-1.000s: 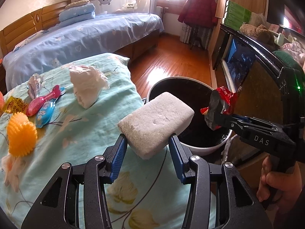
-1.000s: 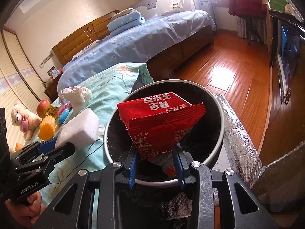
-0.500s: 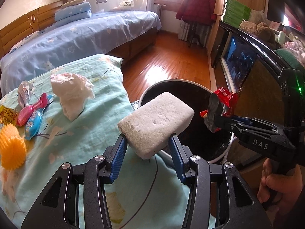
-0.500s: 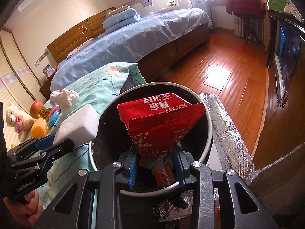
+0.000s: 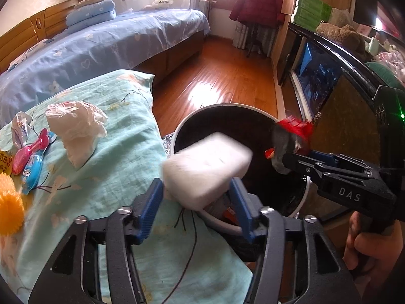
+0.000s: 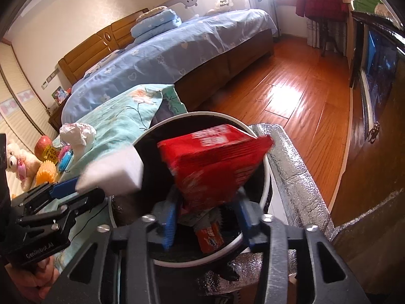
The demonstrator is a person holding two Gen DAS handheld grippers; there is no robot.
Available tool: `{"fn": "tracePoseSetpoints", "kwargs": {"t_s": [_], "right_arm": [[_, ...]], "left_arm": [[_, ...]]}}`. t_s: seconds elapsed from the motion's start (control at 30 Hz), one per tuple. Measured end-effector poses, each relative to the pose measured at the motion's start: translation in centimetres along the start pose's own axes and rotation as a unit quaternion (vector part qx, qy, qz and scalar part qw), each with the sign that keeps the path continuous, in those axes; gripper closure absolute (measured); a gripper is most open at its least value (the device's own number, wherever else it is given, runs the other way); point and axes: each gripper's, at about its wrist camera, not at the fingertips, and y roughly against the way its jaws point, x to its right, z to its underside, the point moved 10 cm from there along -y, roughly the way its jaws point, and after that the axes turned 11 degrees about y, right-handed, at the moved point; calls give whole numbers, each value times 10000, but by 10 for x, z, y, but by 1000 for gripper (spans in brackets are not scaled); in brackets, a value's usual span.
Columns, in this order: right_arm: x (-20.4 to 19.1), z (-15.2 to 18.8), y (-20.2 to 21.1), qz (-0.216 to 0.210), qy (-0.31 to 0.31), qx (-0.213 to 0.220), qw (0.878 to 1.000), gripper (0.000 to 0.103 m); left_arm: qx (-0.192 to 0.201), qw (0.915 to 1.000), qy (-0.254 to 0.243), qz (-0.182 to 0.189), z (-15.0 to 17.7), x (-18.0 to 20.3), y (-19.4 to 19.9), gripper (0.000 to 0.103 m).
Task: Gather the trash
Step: 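Open both tools over the bin to drop the snack bag and sponge, then grasp the orange mesh fruit sleeve with the left tool while the right tool grasps the white crumpled bag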
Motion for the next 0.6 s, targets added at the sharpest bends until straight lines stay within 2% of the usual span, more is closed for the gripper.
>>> {"fn": "tracePoseSetpoints", "kwargs": {"t_s": [0.03,0.1,0.27,0.33,0.4,0.6], "right_arm": [[1,0,1,-2,-29,9,10000,47],[1,1,2,-22,-69,35,10000,42],[-7,2,7,-86,-74,93,9999,40],[-12,1,8,-119,-72,129,9998,36],[-20,0,9,-186,-64,173,9997,27],[-52,-4,12,-369,91,283,9989,13]], "left_arm": [[16,10000,32,-4,1,-1,1,34],[28,9999,115,2,3,-6,4,33],[23,9990,439,-72,16,-31,14,33],[43,9983,570,-134,21,-42,19,33],[70,9973,702,-213,28,-55,26,33],[170,9930,1109,-358,44,-90,47,31]]}}
